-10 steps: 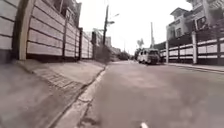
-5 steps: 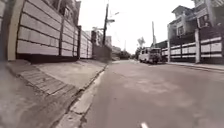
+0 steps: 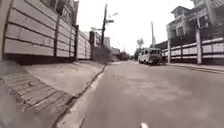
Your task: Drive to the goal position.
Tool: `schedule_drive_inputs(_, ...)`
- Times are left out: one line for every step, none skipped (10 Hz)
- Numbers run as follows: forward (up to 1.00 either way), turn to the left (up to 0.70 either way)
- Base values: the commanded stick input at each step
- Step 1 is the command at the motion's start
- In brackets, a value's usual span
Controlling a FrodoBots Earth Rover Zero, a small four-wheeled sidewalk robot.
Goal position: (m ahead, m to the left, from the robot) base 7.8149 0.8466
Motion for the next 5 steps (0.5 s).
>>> schedule_drive_inputs(0.70, 0.00)
schedule_drive_inputs(0.70, 0.00)
schedule_drive_inputs(0.70, 0.00)
schedule_drive_inputs(0.70, 0.00)
schedule_drive_inputs(0.70, 0.00)
